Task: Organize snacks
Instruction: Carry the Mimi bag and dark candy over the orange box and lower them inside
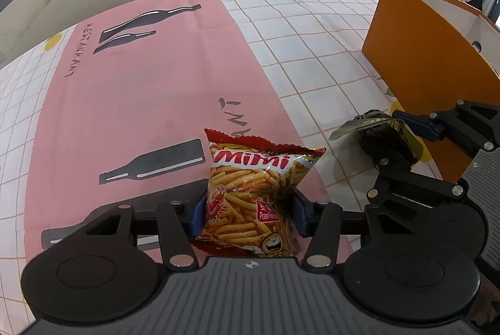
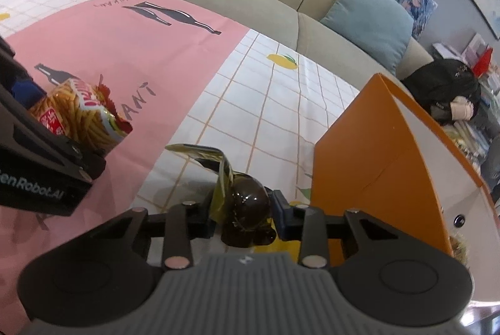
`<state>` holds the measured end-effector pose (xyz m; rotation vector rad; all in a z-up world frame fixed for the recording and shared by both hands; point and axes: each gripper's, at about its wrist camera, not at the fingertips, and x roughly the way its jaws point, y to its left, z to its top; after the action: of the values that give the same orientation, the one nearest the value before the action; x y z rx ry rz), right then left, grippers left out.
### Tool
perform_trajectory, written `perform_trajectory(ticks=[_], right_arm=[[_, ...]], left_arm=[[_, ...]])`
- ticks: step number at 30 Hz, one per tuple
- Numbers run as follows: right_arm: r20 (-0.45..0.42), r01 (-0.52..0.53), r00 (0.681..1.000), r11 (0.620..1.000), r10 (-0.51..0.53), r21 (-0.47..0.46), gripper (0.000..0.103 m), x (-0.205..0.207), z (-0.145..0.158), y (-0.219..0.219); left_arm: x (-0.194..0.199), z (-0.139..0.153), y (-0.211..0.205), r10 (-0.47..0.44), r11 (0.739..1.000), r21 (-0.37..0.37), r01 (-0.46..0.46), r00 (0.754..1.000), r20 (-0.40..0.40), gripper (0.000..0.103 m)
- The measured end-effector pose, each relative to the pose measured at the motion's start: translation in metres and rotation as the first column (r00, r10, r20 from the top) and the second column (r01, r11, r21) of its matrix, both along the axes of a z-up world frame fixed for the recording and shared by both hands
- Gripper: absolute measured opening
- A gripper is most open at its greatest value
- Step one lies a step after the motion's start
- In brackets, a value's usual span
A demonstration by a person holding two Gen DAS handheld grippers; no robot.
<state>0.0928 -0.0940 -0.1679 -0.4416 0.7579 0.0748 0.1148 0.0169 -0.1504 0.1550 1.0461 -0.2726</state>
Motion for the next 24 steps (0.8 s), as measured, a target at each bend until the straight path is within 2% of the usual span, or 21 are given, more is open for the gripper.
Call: perform_trajectory(ticks=[7,12,18,24], right_arm=[[-0.048,0.01,0.999,0.992,-0.004,0.124,0.033,-0.004,0.014,-0.006],[-0.126,0.058,0.992,0.968,-0.028,0.244,0.033,-0.003,0.02,-0.016],[-0.209,0.152,0.975,0.907,-0.073,0.392,0.033,-0.002,0.04,-0.028],[-0.249,0.2,0.966,0.823,-0.073,0.532,0.033,-0.014,0.077,-0.038]], left_arm=[[-0.002,0.004,0.007,0.039,0.997,-0.059,-0.04,0.999,-0.019,0.051],[-0.006,0.006,0.015,0.113,0.988,-0.096,-0.118,0.992,-0.057,0.05],[-0.015,0.027,0.025,0.15,0.973,-0.166,-0.16,0.986,-0.071,0.05],[-0.024,0.063,0.031,0.177,0.95,-0.242,-0.194,0.98,-0.09,0.05]])
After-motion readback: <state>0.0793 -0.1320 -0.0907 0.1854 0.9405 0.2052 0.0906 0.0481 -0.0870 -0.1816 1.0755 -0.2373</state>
